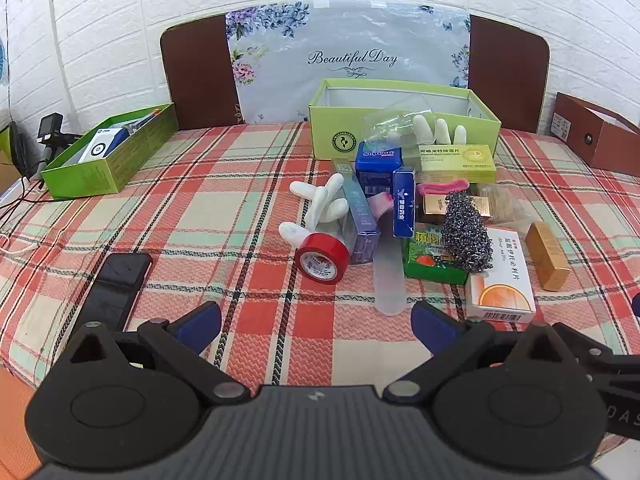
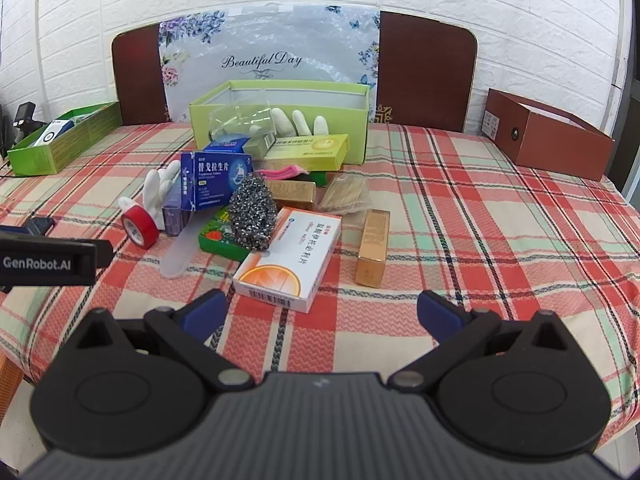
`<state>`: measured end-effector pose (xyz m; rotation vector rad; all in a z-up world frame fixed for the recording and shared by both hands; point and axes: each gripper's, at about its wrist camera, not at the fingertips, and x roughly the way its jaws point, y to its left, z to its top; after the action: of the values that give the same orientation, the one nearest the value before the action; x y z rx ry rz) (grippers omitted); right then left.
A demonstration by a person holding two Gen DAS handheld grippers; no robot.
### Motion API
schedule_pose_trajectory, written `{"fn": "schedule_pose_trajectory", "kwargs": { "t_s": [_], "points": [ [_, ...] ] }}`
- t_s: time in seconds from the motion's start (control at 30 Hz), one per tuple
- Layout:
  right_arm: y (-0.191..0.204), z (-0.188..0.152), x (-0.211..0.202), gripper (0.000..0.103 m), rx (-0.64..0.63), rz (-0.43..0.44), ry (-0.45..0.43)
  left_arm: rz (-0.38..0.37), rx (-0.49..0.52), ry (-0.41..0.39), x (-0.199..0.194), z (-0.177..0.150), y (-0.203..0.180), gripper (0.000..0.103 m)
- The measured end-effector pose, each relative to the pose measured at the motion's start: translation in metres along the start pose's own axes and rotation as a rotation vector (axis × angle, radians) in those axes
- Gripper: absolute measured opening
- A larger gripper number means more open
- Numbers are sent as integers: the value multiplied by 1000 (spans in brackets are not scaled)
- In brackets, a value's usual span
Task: Organize objects
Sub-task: 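Move both tools toward the cluttered items on the bed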
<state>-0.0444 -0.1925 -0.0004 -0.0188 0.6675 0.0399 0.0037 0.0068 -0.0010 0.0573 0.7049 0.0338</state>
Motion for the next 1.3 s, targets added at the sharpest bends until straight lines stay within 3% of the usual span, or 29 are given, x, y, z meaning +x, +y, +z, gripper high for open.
{"fn": "schedule_pose_trajectory", "kwargs": {
  "t_s": [0.9, 1.3],
  "points": [
    [5, 0, 8, 103, -15, 12, 32, 9, -19, 39, 13, -1, 6, 103],
    [6, -4, 28, 103, -1, 31, 79, 3, -39, 37, 34, 9, 26, 103]
  ]
}}
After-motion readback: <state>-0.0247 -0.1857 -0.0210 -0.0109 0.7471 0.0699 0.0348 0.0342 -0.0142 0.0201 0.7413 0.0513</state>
